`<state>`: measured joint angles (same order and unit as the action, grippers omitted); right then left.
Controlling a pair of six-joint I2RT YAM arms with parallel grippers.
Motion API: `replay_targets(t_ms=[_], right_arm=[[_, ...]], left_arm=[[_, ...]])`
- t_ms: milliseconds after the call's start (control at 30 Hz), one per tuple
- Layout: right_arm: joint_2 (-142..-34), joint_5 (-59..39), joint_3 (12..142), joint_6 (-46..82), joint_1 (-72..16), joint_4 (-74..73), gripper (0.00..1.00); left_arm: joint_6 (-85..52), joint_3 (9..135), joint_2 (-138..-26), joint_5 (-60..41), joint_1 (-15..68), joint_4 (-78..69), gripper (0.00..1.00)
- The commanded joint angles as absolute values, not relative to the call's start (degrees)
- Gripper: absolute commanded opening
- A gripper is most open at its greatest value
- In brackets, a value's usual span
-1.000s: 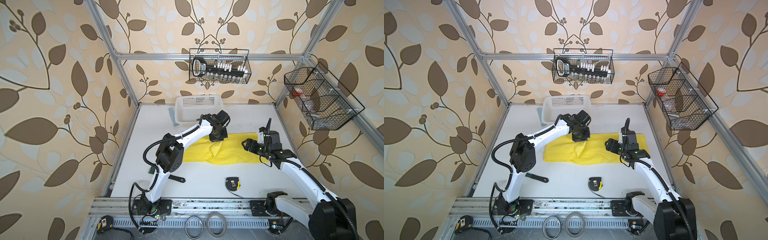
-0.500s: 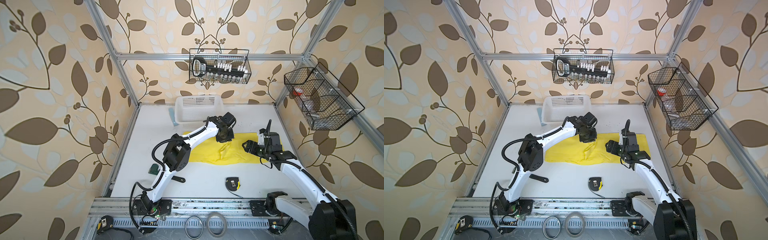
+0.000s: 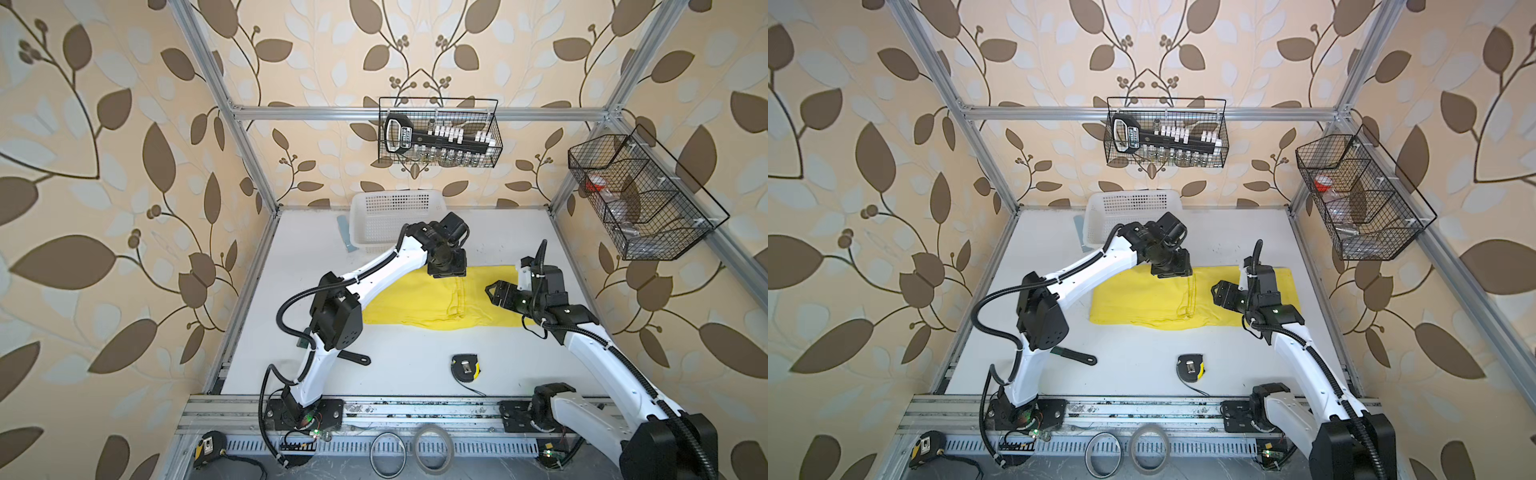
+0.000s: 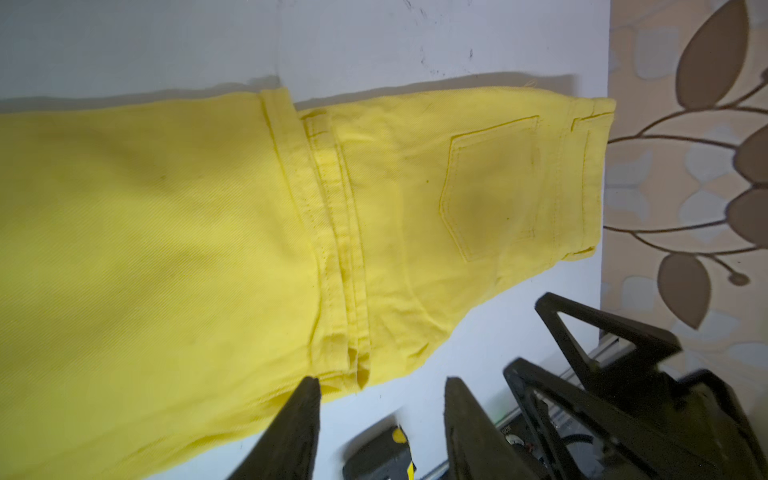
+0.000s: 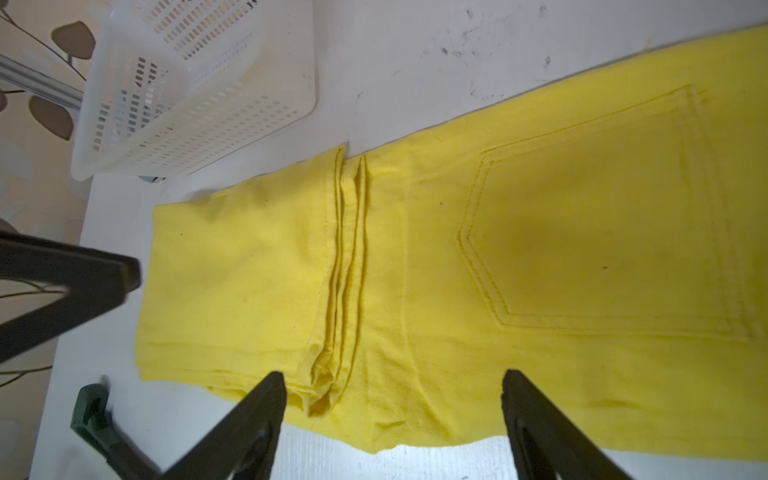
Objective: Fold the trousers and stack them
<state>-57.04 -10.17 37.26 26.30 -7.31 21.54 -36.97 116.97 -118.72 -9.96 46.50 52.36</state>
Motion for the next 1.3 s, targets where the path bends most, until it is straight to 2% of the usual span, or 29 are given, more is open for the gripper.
replay_targets(t_ms=[0, 267, 533, 767, 1067, 1167, 1267], right_arm=[[-56.33, -11.09, 39.28, 27.21, -10.76, 22.24, 0.80], [-58.91, -6.75, 40.81, 29.45, -20.60, 21.54, 0.77], [-60.21, -4.30, 40.87, 29.62, -24.67, 20.73, 0.79], [-61.96, -2.96, 41.15, 30.02, -26.21, 20.39, 0.80], [-61.86, -3.04, 41.02, 29.75, -26.52, 20.39, 0.81], [-61.35, -3.80, 40.98, 29.73, -26.50, 20.83, 0.82], [-60.28, -4.92, 40.75, 29.65, -26.25, 21.01, 0.83]], left_arm=[[-31.18, 109.40, -108.14, -3.45, 45.45, 58.97, 0.58], [-28.25, 83.53, -91.12, -6.96, 32.88, 52.88, 0.66], [-26.94, 67.52, -88.02, -13.87, 17.49, 44.45, 0.67], [-27.51, 66.70, -95.58, -15.96, 13.17, 39.89, 0.65], [-27.24, 67.75, -104.04, -16.85, 12.92, 37.01, 0.62], [-27.58, 67.10, -105.50, -18.93, 13.00, 35.66, 0.57], [-27.77, 66.47, -106.61, -20.60, 13.01, 34.56, 0.47]])
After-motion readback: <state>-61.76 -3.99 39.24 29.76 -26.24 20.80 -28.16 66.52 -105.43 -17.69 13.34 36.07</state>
